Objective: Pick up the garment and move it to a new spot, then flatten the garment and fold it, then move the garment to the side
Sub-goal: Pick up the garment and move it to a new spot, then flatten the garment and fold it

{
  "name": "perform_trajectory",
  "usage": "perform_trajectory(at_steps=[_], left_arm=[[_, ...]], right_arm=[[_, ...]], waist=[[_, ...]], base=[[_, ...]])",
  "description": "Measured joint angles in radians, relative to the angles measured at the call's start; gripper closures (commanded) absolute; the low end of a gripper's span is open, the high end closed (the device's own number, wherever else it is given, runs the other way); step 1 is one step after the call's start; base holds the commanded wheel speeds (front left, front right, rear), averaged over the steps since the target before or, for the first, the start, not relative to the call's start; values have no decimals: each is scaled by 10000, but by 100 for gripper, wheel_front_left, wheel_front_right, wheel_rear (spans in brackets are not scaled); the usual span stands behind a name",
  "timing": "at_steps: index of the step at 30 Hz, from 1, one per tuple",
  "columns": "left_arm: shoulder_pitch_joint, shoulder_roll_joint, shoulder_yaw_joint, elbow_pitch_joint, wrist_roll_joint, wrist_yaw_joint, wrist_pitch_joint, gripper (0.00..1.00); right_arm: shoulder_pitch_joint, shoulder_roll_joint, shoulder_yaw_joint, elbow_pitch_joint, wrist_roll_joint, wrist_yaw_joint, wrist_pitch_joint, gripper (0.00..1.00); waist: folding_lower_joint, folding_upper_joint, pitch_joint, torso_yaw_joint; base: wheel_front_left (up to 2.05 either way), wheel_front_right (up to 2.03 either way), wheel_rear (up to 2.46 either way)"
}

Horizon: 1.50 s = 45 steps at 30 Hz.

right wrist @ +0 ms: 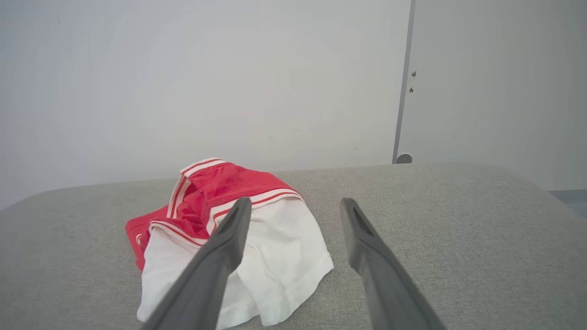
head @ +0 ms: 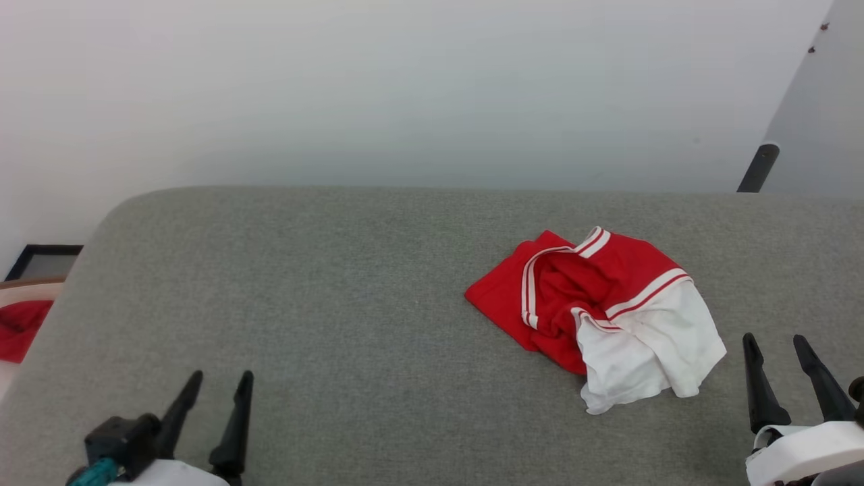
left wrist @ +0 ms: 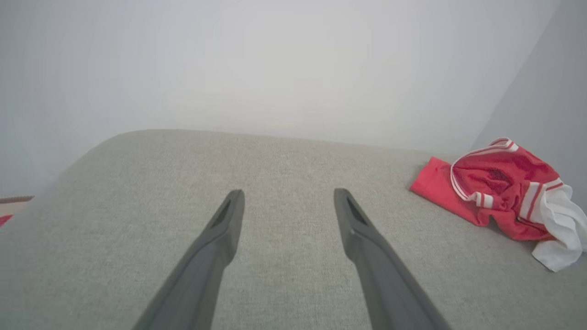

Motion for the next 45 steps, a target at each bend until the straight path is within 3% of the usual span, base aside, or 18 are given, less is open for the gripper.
perform_trajectory(at_steps=[10,18,35,39,45], left_arm=[[975,-558,1406,-1300,1503,165,0,0],[1397,-1045,1695,-1174,2002,-148,0,0],[1349,-1515,1979,-1009,2516,-539,0,0],[1352,-1732,2023,-974,2516,-548,0,0],[1313,-2040,1967,-830,2596,-708,0,0]], right_arm=[[-257,153,232,-144,-36,2,-107,0],[-236,213,372,140,-36,2,-251,0],[-257,123,709,307,-40,2,4,0],[-570,-502,1388,395,-228,0,974,0],[-1339,-2236,3390,332,-65,2,3310,0]], waist=[[0,0,69,-159],[0,0,4,-126],[0,0,9,-147],[0,0,71,-164],[0,0,266,-86]], base=[[0,0,0],[0,0,0],[0,0,0],[0,0,0],[0,0,0]])
